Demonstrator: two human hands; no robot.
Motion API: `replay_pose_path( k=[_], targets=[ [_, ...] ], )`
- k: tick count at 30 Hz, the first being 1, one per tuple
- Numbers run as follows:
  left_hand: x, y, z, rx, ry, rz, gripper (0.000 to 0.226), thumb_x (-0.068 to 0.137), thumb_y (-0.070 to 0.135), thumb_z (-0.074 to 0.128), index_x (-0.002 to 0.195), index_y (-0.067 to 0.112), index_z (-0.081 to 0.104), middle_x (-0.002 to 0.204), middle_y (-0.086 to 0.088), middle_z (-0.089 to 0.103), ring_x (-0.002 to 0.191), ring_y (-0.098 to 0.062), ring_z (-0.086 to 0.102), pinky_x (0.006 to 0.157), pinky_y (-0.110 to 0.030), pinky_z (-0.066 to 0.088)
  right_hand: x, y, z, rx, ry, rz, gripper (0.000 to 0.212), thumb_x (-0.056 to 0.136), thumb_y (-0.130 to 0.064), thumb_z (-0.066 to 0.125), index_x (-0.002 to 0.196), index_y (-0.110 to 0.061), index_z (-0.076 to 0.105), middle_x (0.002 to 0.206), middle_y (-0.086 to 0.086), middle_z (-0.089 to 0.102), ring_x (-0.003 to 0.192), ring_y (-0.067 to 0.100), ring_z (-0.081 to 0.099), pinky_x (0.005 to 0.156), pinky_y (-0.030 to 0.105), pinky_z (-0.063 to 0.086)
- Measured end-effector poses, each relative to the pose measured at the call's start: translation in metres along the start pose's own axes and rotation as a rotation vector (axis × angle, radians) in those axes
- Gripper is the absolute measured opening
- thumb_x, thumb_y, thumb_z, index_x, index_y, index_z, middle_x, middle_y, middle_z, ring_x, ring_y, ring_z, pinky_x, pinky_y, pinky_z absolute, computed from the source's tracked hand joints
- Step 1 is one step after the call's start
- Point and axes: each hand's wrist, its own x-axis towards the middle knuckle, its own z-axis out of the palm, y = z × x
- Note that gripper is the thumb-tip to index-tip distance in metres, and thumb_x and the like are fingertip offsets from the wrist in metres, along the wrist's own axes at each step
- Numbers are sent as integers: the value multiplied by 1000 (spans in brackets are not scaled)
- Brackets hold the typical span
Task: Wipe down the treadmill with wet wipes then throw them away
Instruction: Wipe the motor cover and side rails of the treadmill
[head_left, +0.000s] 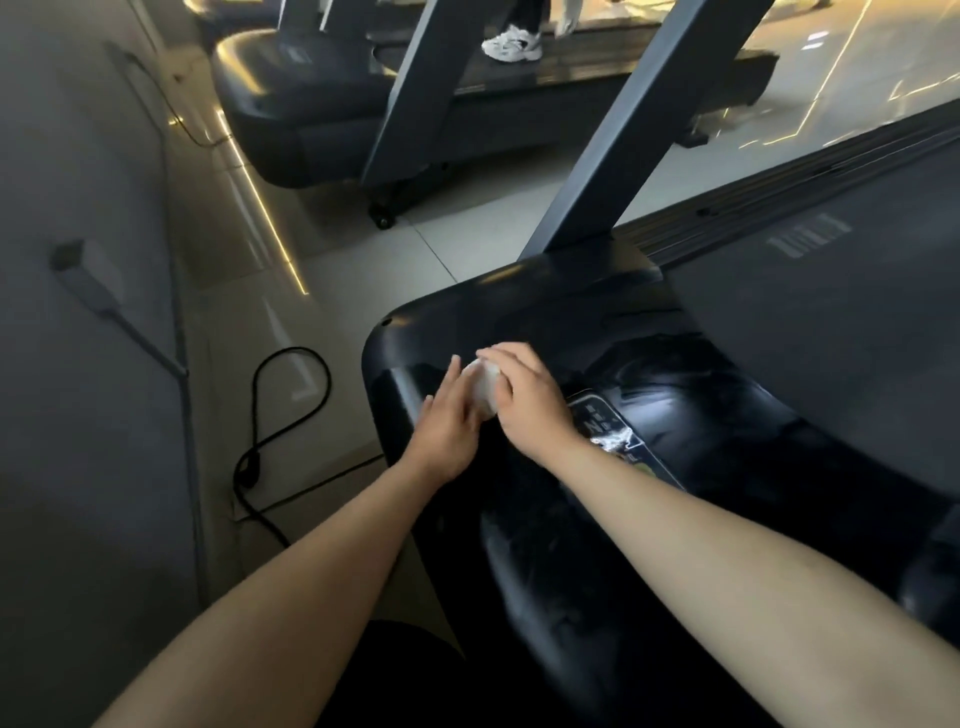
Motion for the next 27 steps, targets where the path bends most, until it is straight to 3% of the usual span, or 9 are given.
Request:
replay_pose_path(
  k=[2,4,8,11,14,18,21,23,27],
  targets=[
    [-1,7,2,-210,65,-10,54,102,7,45,153,19,35,167,4,15,154,-5,-1,119,-18,8,-9,3,0,22,-139,24,48,96,1,45,139,-16,58,134,2,58,123,16,55,106,25,42],
    [-2,14,4,-244,111,-30,56,100,4,45,153,16,34,167,2,17,153,-4,0,111,-8,7,-16,11,-3,-45,-210,1,45,97,-4,47,138,-17,59,132,1,59,121,19,57,103,32,46],
    [2,18,8,-235,191,-113,65,99,0,42,159,11,20,169,-3,6,156,-13,3,118,-17,5,-18,20,-24,-257,-203,19,29,98,-16,51,118,-13,72,127,1,63,114,25,59,92,38,51],
    [6,12,16,2,67,-133,69,100,7,46,161,9,13,170,-8,3,156,-21,-5,125,-30,1,-17,30,-45,-452,-204,197,31,101,-31,45,110,-15,70,126,1,61,110,26,60,81,33,47],
    [7,9,22,99,24,-154,67,103,12,40,161,5,8,170,-11,-1,156,-22,-8,125,-31,-4,-15,26,-50,-483,-168,323,37,99,-42,48,115,-13,64,125,5,61,111,29,60,82,34,45],
    [7,3,21,174,11,-121,66,103,11,38,160,1,6,169,-14,-1,156,-22,-7,125,-28,-6,-22,1,-27,-454,-262,197,40,97,-16,49,137,-17,51,140,10,49,124,33,50,97,38,42],
    [5,4,20,153,17,-116,64,105,12,37,160,1,7,169,-13,1,156,-21,-6,122,-25,-6,-28,-8,-13,-341,-347,14,49,101,-10,41,148,-21,47,155,5,42,143,26,34,120,40,22],
    [5,4,20,143,19,-111,64,105,12,37,160,2,7,169,-12,1,156,-20,-6,123,-25,-4,-27,-3,-20,-386,-380,-7,54,100,-8,39,152,-23,42,161,0,35,149,23,25,121,39,14],
    [4,-3,19,189,6,-112,63,107,17,37,161,6,7,170,-8,-1,156,-19,-7,124,-26,-4,-20,32,-51,-586,-340,55,60,94,-7,45,149,-30,43,157,-6,40,145,21,30,112,38,26]
  ],
)
